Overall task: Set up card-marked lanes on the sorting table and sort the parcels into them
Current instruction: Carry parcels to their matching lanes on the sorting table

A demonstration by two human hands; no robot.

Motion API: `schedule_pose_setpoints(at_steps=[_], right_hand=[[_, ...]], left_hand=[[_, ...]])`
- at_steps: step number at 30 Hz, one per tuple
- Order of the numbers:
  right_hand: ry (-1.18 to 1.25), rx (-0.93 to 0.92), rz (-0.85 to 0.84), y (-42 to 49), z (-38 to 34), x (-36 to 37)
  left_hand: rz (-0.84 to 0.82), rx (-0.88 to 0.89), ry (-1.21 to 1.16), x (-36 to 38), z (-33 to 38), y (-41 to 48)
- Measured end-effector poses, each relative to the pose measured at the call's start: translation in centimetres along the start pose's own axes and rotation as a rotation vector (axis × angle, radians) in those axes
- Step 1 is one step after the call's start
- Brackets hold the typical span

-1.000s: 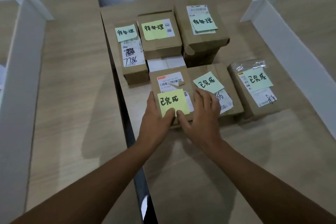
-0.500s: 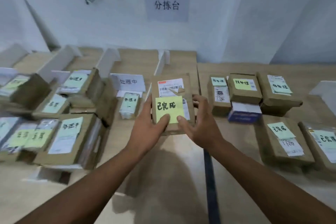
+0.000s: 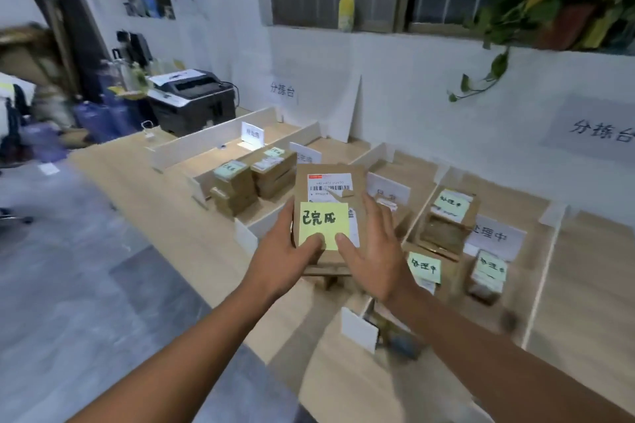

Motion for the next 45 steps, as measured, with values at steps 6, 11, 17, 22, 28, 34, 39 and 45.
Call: schedule_pose_setpoints(at_steps=[6, 11, 17, 22, 28, 34, 39, 45], right_hand=[[0.04, -0.042, -0.094, 3.5, -5.7, 11.1], [0.07, -0.035, -0.15, 6.8, -5.5, 17.5], [0.054, 0.038, -0.123, 13.2, -1.2, 24.3], [0.047, 0.115, -0.102, 20.7, 2.9, 27.7], [0.014, 0.219, -0.049, 30.0, 7.3, 30.3], [0.051, 0.279, 0.024, 37.5, 8.8, 34.0], [0.024, 0.364, 0.031, 43.7, 11.5, 39.2], [-0.09, 0.5, 0.079, 48.3, 15.6, 46.0]], left_hand=[[0.146, -0.05, 0.063, -10.7, -5.3, 0.1], [0.188, -0.115, 0.069, -14.2, -10.0, 3.0], [0.123, -0.109, 0.108, -16.1, -16.2, 11.5], [0.021, -0.092, 0.111, -16.7, -20.2, 21.3], [-0.106, -0.112, 0.095, -16.9, -23.2, 34.0], [-0.217, -0.05, 0.093, -19.6, -26.7, 44.7], [-0.289, -0.035, 0.079, -21.5, -30.8, 53.0], [-0.433, -0.034, 0.002, -21.6, -39.0, 60.5]])
Point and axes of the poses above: each hand's wrist, its own y-axis towards the middle knuckle, its own x-axis out of the palm, z = x × y, the point moved 3 cm from there along y, towards the middle knuckle, and after that the axes turned 4 degrees about x, right-handed, at the moved point
